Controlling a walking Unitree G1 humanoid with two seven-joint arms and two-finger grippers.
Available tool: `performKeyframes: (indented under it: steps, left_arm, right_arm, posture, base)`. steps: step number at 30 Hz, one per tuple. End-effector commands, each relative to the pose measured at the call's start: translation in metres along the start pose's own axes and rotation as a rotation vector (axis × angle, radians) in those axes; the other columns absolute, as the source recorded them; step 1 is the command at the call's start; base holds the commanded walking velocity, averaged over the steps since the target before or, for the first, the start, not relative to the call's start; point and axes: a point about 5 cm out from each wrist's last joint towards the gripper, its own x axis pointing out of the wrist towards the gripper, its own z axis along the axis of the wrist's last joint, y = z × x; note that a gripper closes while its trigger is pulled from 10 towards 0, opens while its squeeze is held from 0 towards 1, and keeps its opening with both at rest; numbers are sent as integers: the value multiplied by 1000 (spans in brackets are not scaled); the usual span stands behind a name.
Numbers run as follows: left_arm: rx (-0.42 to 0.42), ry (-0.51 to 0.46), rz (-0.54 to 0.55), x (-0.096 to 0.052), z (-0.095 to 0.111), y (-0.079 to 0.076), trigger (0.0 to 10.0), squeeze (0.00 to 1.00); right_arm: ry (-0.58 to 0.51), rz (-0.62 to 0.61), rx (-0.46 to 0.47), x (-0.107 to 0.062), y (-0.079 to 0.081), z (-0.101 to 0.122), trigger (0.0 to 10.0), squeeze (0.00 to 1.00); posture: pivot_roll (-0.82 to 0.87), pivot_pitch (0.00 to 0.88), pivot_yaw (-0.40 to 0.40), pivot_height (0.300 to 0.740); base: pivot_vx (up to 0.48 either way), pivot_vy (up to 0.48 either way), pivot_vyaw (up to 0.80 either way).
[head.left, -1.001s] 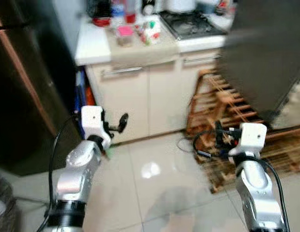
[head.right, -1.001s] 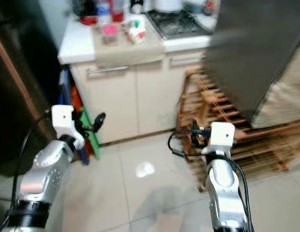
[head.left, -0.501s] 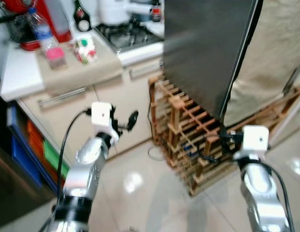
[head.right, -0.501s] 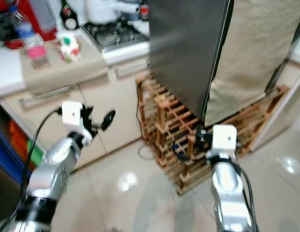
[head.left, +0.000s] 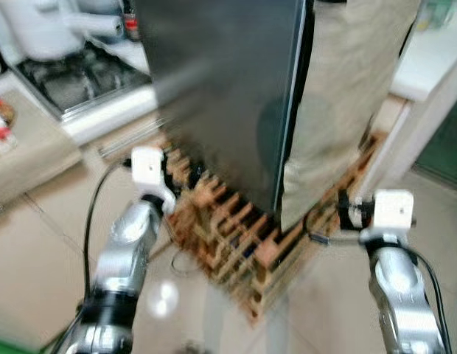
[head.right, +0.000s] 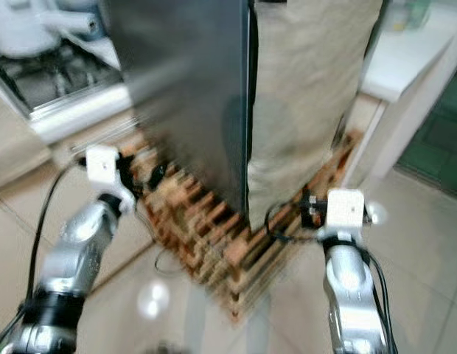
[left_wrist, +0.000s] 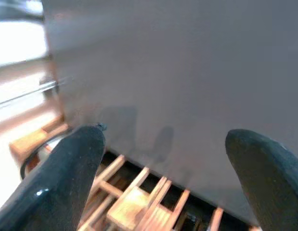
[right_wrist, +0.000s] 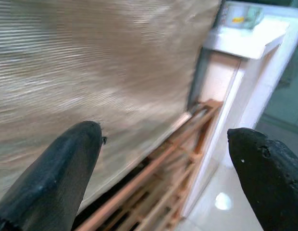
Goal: Restocking fridge
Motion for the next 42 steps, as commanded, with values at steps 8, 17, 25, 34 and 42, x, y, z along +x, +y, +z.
performKeyframes:
  steps: [8,17,25,34,42]
  left_arm:
    - [-9,-2,-4,1,-1,-3,10000,0]
    - [-17,-4,-38,-3,-5,-1,10000,0]
    - [-46,-20,-26,-10,-8,-1,10000,0]
    - [-32,-39,-6,-7,-3,-1,10000,0]
    - [-65,-158,86,2,26,-3,10000,0]
  right_arm:
    - [2,-5,-12,-4,-6,-2,10000,188]
    - [-1,17,-4,-3,-3,0,10000,188]
    - [1,33,0,-3,-2,0,10000,196]
    - [-5,37,3,-1,-2,1,10000,200]
    - [-74,21,6,3,-5,15,10000,188]
  posture:
    - [-91,0,67,740]
    - [-91,0,70,740]
    - [-78,0,54,740]
    - [-78,0,54,740]
    - [-87,0,60,740]
  base:
    - [0,0,0]
    - [0,0,-224]
    - [0,0,-737]
    - [0,0,-731]
    - [0,0,-274]
